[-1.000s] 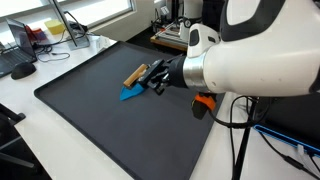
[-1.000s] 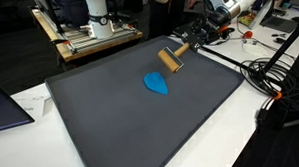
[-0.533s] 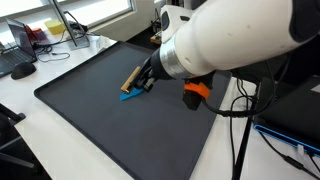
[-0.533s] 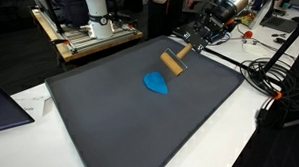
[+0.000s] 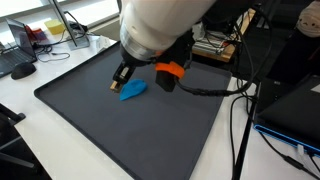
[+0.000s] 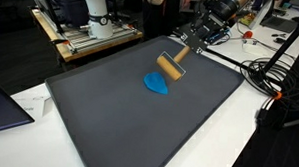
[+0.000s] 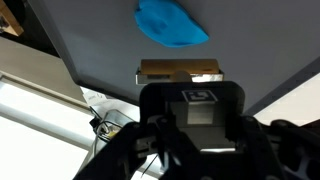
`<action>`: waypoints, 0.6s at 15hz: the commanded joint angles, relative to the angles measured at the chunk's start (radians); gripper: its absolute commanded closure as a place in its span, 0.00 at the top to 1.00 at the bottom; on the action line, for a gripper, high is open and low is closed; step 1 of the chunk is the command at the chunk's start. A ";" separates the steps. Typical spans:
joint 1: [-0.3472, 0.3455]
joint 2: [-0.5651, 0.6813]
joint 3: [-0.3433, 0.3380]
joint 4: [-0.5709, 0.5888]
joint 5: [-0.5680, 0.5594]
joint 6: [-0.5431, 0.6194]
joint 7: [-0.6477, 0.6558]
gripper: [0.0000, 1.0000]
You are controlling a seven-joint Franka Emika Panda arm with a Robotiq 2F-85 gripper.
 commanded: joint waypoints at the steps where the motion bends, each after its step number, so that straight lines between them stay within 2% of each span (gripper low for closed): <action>1: -0.066 -0.118 0.016 -0.127 0.014 0.058 -0.095 0.23; 5: -0.150 -0.193 0.032 -0.200 0.036 0.147 -0.236 0.23; 6: -0.144 -0.209 -0.008 -0.215 0.078 0.180 -0.289 0.23; 9: -0.186 -0.251 -0.024 -0.259 0.161 0.257 -0.416 0.23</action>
